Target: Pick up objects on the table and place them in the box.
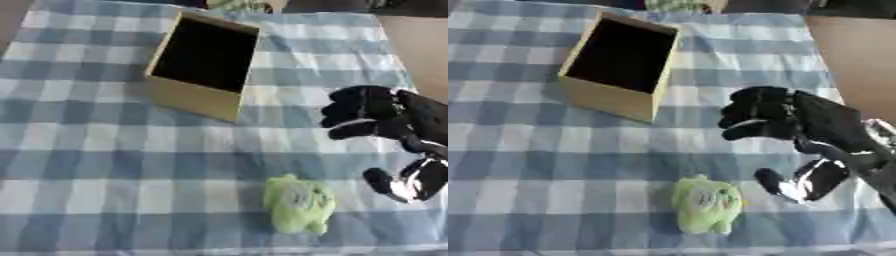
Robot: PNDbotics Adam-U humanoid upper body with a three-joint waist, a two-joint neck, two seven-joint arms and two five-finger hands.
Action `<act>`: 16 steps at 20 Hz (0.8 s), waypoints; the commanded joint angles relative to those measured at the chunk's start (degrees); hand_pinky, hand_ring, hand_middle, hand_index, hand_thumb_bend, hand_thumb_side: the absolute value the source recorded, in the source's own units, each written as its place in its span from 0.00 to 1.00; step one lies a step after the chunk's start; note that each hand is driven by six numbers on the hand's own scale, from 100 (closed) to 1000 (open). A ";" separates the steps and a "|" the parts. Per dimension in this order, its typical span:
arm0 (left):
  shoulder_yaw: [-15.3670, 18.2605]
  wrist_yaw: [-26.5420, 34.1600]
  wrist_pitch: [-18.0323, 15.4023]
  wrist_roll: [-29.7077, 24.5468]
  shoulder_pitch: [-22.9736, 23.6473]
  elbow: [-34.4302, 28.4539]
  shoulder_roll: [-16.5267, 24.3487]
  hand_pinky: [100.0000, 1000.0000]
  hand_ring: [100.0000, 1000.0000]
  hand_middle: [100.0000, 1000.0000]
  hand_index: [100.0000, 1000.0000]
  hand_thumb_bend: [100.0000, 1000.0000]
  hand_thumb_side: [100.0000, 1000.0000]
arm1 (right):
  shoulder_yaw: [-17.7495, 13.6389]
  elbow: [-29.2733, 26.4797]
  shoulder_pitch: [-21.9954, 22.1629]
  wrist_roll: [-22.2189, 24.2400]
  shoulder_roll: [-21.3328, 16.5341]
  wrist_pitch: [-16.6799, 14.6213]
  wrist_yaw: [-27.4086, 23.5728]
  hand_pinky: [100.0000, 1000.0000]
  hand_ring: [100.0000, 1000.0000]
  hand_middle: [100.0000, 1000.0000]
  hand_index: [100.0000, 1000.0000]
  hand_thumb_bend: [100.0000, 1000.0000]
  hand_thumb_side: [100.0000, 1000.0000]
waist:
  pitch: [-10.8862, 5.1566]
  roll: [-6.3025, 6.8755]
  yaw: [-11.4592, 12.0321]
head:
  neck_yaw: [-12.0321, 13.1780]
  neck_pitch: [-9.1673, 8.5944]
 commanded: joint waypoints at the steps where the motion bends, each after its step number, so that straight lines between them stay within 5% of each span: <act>1: -0.10 -0.25 0.01 -0.20 -0.30 -0.84 0.73 0.29 0.49 0.57 0.62 0.00 0.80 | -0.17 -0.87 -0.55 0.19 -1.75 -0.28 -0.69 0.84 0.79 0.74 0.86 0.00 0.93 | -1.11 0.10 0.06 | 0.02 0.30; 16: -0.34 -0.15 0.12 -0.97 0.14 -0.84 0.63 0.29 0.49 0.57 0.62 0.00 0.80 | 4.51 -0.87 -1.83 9.48 -1.04 6.76 -0.88 0.85 0.82 0.79 0.90 0.00 1.00 | -1.74 0.00 0.29 | -0.86 0.77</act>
